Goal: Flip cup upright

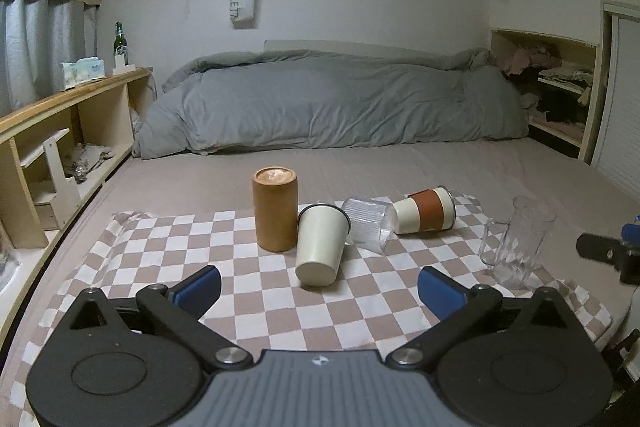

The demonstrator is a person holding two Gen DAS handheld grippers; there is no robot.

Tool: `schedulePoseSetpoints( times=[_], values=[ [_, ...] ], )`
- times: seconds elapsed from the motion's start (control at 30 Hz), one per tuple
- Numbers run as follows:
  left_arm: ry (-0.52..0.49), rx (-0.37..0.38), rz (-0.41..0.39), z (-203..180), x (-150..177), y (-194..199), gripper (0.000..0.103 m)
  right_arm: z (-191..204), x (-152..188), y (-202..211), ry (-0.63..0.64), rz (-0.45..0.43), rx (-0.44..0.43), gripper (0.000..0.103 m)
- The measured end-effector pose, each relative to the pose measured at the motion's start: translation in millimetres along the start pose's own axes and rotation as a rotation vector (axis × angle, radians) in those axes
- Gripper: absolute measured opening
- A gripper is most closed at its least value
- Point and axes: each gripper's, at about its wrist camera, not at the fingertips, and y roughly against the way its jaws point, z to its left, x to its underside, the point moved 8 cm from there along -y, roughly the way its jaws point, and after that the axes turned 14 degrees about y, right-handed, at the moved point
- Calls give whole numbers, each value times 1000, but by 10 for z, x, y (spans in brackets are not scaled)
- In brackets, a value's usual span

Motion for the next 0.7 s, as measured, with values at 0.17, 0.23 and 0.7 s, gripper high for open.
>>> schedulePoseSetpoints(
  times=[0.17, 0.23, 0.7],
  values=[
    [9, -10, 7, 40, 108, 71, 103, 160, 99, 96, 21, 3, -2, 103],
    [8, -21, 2, 57, 138, 89, 103, 199, 138, 123, 15, 7, -2, 103],
    [-8, -84, 14, 138, 348, 112, 103, 391, 318, 147, 31, 45, 6, 103]
  ],
)
